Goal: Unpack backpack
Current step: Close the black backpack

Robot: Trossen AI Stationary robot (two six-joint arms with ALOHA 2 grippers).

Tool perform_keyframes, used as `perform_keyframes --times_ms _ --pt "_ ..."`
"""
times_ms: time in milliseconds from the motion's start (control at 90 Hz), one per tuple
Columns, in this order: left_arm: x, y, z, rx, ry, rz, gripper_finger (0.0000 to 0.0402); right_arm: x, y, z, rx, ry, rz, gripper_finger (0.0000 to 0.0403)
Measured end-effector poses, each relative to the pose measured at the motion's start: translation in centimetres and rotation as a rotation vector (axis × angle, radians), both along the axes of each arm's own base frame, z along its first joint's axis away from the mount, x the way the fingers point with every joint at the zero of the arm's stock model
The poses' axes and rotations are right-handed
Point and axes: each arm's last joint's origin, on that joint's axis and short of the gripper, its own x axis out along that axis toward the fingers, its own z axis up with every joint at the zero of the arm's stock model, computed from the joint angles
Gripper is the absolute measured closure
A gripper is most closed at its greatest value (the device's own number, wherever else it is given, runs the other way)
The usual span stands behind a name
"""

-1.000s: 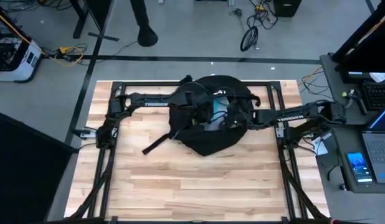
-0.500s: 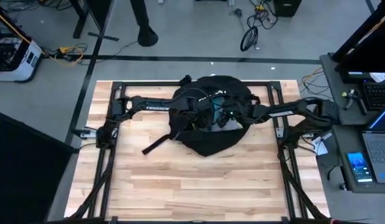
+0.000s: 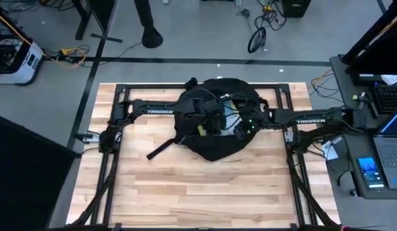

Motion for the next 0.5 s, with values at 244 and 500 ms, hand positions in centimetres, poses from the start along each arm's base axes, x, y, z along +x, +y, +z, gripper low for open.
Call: perform_keyframes --times_ms 244,500 --pt "0.5 -4.1 -0.9 -0.036 0.033 -0.025 0.0402 0.4 1.2 -0.4 0.028 0.017 0.081 0.0239" --pt "1.7 -5.7 -3.7 -0.081 0.076 0.002 0.0402 0.3 2.6 -0.6 0.042 0.059 0.163 0.0239"
